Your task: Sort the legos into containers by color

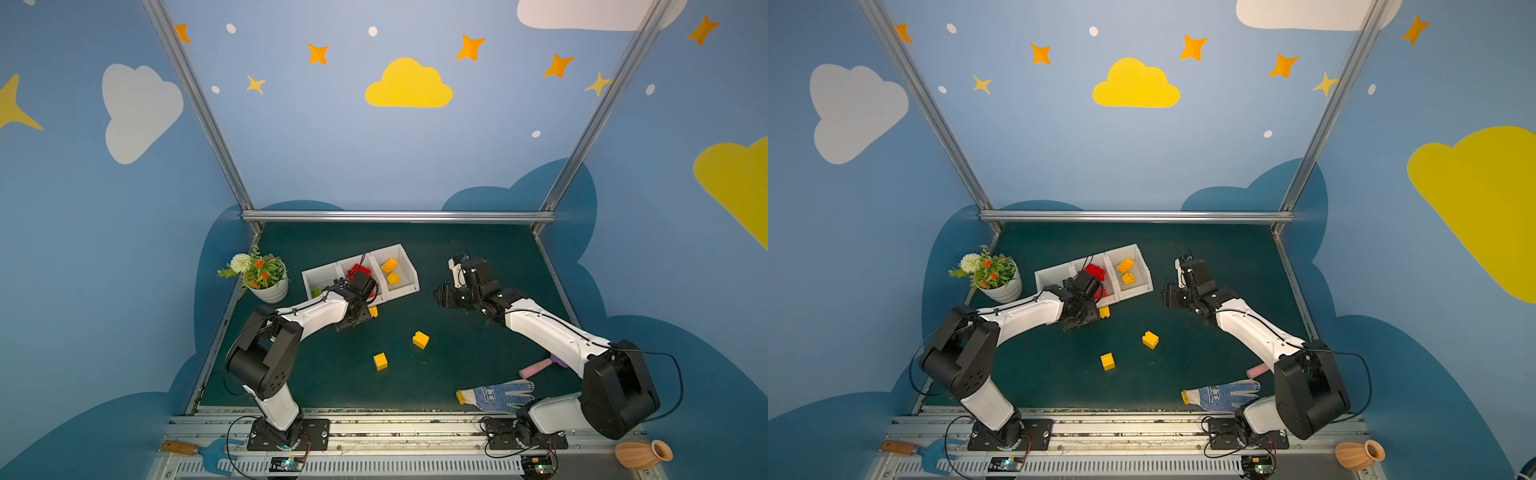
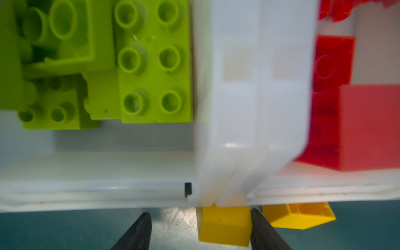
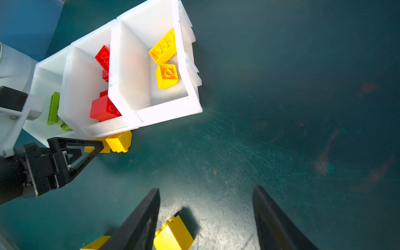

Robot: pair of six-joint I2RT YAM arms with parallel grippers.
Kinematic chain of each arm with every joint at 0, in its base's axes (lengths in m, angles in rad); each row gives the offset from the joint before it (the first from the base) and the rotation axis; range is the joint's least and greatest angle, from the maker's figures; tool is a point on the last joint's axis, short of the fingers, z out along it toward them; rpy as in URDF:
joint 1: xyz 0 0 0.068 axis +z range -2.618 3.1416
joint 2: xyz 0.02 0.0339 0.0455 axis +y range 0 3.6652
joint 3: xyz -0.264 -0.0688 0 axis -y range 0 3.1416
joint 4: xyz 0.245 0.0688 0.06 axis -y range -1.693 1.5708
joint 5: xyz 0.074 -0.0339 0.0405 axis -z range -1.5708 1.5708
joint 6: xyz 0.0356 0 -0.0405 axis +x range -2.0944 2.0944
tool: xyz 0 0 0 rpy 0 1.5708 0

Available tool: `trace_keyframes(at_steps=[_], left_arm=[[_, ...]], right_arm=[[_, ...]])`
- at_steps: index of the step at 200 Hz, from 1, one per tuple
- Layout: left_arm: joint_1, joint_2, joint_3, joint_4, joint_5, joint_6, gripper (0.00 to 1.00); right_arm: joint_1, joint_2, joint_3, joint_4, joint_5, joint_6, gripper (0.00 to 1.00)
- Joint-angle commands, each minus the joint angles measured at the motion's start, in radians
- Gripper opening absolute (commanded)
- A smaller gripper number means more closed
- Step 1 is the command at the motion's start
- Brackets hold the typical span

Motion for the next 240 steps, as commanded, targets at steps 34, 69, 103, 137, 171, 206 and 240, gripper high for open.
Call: trace_keyframes(at_steps=[34, 69, 103, 137, 171, 206, 240], left_arm=[[0.012, 0.056, 0.064, -0.016, -0.002, 0.036, 0.65], [0.014, 0.085, 0.076, -0.005, 0.008, 0.041, 0.56], [0.014, 0.083, 0.075, 0.012, 0.024, 0.046, 0.44], [0.008, 0.061, 0.07, 0.014, 0.04, 0.048, 0.37], [-0.012, 0.019, 0.064, 0.007, 0.042, 0.041, 0.37], [-0.037, -0.021, 0.087, -0.016, 0.051, 0.041, 0.37], [-0.055, -0.034, 0.144, -0.045, 0.056, 0.046, 0.38]], right_arm=[[0.004, 0.015, -0.011, 0.007, 0.014, 0.006, 0.66], [0.004, 0.009, -0.024, 0.024, 0.015, 0.01, 0.66], [0.006, 0.025, -0.014, 0.022, 0.009, 0.009, 0.66], [0.006, 0.023, -0.017, 0.027, 0.01, 0.01, 0.66], [0.006, 0.021, -0.02, 0.028, 0.007, 0.013, 0.66], [0.009, 0.016, -0.024, 0.031, 0.004, 0.014, 0.66], [0.011, 0.019, -0.024, 0.037, 0.002, 0.017, 0.66]])
